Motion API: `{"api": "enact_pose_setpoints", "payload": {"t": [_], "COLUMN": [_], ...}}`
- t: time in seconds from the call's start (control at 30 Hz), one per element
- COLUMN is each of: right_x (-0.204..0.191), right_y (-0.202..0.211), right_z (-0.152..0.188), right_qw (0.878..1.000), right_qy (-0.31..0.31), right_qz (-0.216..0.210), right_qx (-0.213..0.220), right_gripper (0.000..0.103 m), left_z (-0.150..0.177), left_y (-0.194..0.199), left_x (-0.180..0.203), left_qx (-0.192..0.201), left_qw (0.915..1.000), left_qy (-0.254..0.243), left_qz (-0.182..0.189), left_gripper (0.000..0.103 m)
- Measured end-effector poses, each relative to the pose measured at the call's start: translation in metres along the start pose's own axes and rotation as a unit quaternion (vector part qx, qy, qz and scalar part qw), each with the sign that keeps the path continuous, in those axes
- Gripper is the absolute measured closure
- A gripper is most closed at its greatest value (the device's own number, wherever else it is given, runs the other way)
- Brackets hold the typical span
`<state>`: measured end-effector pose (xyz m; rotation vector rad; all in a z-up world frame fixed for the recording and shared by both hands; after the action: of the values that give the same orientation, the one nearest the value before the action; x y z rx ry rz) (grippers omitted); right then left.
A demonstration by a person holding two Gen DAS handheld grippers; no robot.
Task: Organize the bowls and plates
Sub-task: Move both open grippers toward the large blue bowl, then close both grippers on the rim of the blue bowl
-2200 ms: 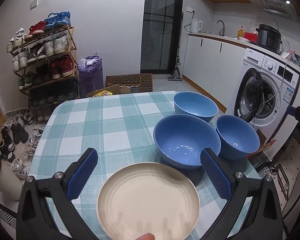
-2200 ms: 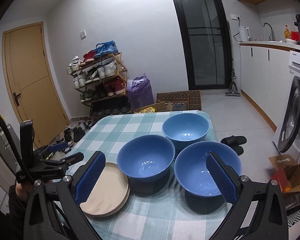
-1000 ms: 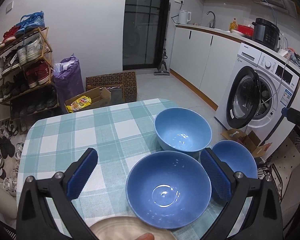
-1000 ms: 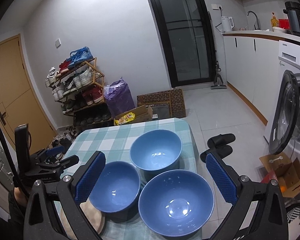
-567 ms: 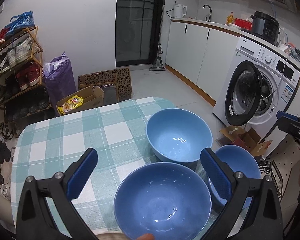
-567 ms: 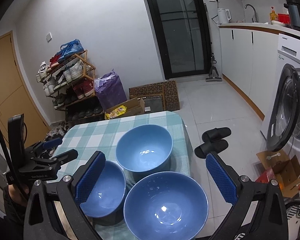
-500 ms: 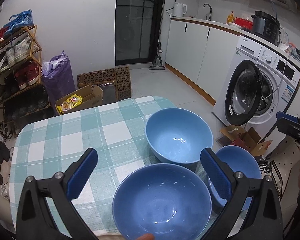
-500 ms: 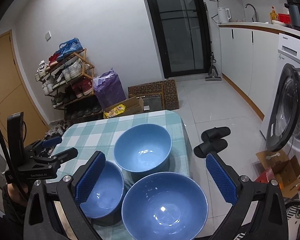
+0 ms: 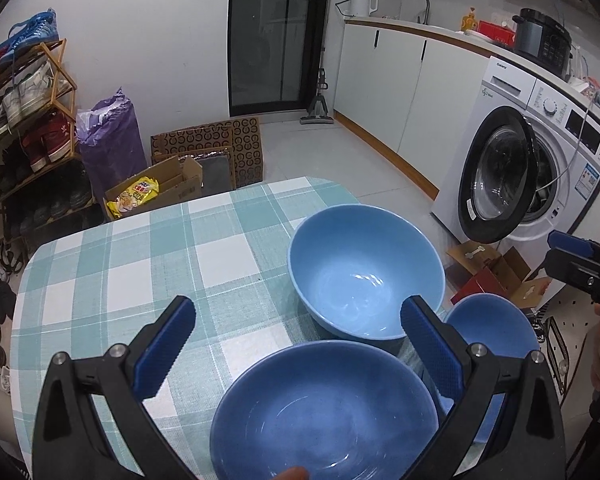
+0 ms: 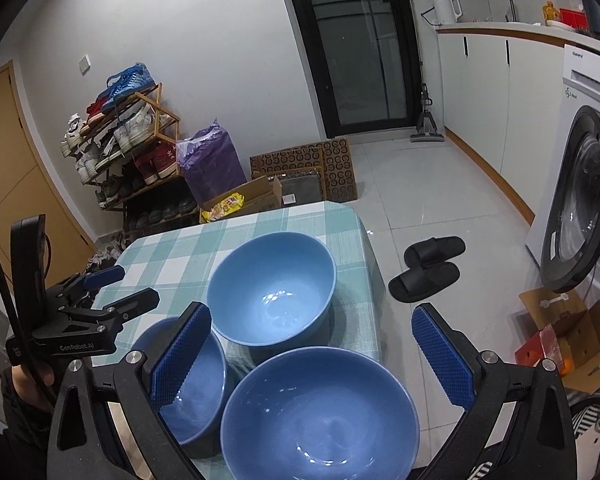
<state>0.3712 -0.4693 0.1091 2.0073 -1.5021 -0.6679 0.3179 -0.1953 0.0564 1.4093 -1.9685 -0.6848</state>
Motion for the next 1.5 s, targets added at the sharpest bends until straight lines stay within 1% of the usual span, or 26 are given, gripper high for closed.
{"api": "enact_pose_setpoints", "payload": {"t": [0.17, 0.5, 0.63, 0.9, 1.0, 1.17, 1.2, 1.23, 1.27, 1.3, 1.37, 1.4, 1.47, 1.5], "right_x": [0.006, 0.015, 0.017, 0.012, 0.013, 0.012, 0.011, 0.011, 0.01, 0.008, 0.008, 0.006, 0.003, 0.002], "right_y": [-0.023, -0.067, -0.081, -0.104, -0.113, -0.121, -0.123, -0.126, -0.128, -0.13, -0.134, -0.136, -0.138, -0.14], "right_z": [0.002, 0.006, 0.006, 0.007, 0.008, 0.008, 0.009, 0.009, 0.009, 0.009, 0.01, 0.01, 0.011, 0.011], "right_qw": [1.0, 0.998, 0.998, 0.996, 0.996, 0.995, 0.995, 0.994, 0.994, 0.993, 0.993, 0.993, 0.992, 0.992], "right_qy": [-0.005, -0.016, -0.018, -0.013, -0.019, -0.019, -0.019, -0.018, -0.018, -0.017, -0.016, -0.014, -0.011, -0.009], "right_qz": [-0.001, -0.01, -0.005, -0.007, -0.01, -0.017, -0.018, -0.021, -0.025, -0.029, -0.03, -0.031, -0.037, -0.039], "right_qx": [-0.017, -0.053, -0.06, -0.083, -0.092, -0.098, -0.1, -0.103, -0.106, -0.11, -0.114, -0.115, -0.118, -0.12], "right_gripper": [0.001, 0.001, 0.001, 0.001, 0.001, 0.002, 0.003, 0.008, 0.015, 0.018, 0.023, 0.024, 0.031, 0.033], "left_z": [-0.001, -0.002, -0.003, -0.002, 0.0, 0.002, 0.002, 0.003, 0.003, 0.004, 0.004, 0.005, 0.006, 0.006], "left_y": [-0.015, -0.04, -0.05, -0.067, -0.073, -0.079, -0.079, -0.081, -0.083, -0.084, -0.085, -0.086, -0.088, -0.089], "left_x": [0.002, -0.003, -0.008, -0.009, -0.008, -0.007, -0.006, -0.006, -0.006, -0.006, -0.005, -0.005, -0.004, -0.004], "left_qx": [-0.009, -0.027, -0.029, -0.045, -0.054, -0.06, -0.06, -0.063, -0.066, -0.066, -0.066, -0.07, -0.075, -0.077], "left_qw": [0.9999, 0.9995, 0.9993, 0.9988, 0.9984, 0.9982, 0.9982, 0.998, 0.9978, 0.9978, 0.9978, 0.9975, 0.9971, 0.997], "left_qy": [-0.006, 0.001, 0.004, 0.001, 0.003, -0.002, -0.002, -0.002, -0.002, -0.003, -0.004, -0.004, -0.006, -0.007], "left_qz": [-0.006, -0.014, -0.022, -0.019, -0.013, -0.007, -0.004, -0.002, -0.002, -0.003, -0.002, 0.001, 0.001, 0.0], "left_gripper": [0.0, 0.0, 0.0, 0.0, 0.001, 0.004, 0.008, 0.01, 0.01, 0.01, 0.019, 0.026, 0.03, 0.035]}}
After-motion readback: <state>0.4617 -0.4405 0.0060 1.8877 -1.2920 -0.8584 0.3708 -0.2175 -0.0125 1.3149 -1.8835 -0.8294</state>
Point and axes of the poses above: each gripper's, at about its wrist camera, not at the fingertips, and y roughly against the way its jaws point, x to its right, z to its underside, the point moved 4 cm from there along -y, roughly the way its jaws point, and after that the axes turned 7 degrees about y, right-handed, at the moved point
